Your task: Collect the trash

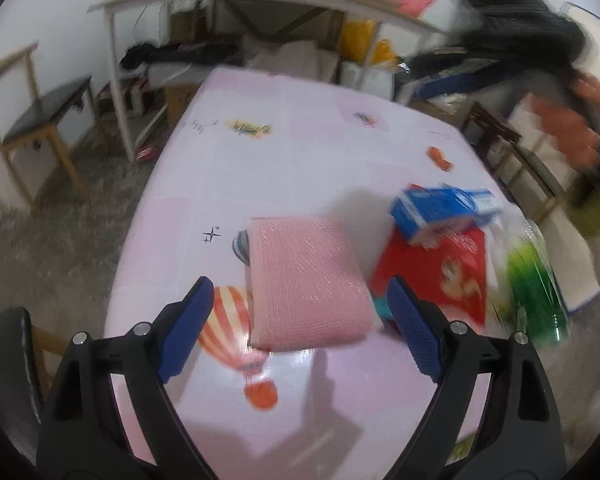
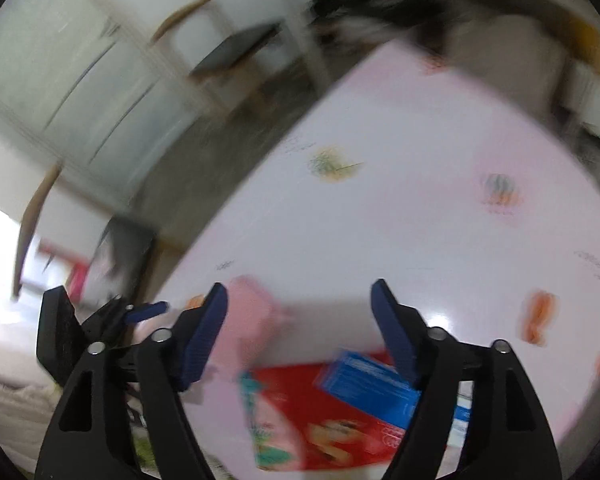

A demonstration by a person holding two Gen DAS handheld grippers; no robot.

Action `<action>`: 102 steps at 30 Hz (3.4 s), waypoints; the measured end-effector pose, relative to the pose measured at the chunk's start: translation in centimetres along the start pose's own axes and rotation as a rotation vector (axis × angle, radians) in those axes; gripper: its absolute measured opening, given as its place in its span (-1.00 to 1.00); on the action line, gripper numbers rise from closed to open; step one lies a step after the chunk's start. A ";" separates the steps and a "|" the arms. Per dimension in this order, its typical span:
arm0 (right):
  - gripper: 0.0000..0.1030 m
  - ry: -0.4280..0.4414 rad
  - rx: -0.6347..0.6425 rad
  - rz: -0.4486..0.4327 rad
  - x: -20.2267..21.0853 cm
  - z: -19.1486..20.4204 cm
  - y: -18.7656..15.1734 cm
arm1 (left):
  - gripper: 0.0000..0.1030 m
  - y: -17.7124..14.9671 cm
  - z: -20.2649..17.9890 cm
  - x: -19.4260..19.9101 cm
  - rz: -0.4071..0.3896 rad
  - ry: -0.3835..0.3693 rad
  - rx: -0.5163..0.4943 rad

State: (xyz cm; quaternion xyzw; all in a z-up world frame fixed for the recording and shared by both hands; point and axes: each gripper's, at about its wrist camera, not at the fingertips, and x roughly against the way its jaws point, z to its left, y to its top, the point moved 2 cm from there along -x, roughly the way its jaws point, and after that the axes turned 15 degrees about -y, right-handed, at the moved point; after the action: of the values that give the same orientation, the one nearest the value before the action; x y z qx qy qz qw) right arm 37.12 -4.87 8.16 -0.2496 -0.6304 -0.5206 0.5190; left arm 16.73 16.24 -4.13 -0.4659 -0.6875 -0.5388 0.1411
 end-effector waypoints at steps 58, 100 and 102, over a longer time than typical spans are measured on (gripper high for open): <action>-0.79 -0.341 -0.286 -0.054 -4.1 -14.8 -5.4 | 0.49 2.8 1.5 -2.9 0.087 0.156 0.031; -0.03 -0.287 -1.589 -0.010 -1.2 -38.7 -63.5 | 0.64 -6.5 -55.5 -38.7 0.800 -0.407 -0.305; -0.03 -0.286 -1.590 -0.030 -1.2 -38.6 -63.4 | 0.64 -6.4 -55.1 -38.3 0.809 -0.429 -0.294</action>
State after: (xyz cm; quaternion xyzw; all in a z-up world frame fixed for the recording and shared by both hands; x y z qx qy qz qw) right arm -1.47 -61.11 -21.25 -0.5997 -0.1348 -0.7833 0.0935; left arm 14.80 -50.49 -13.77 -0.8117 -0.3812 -0.4239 0.1267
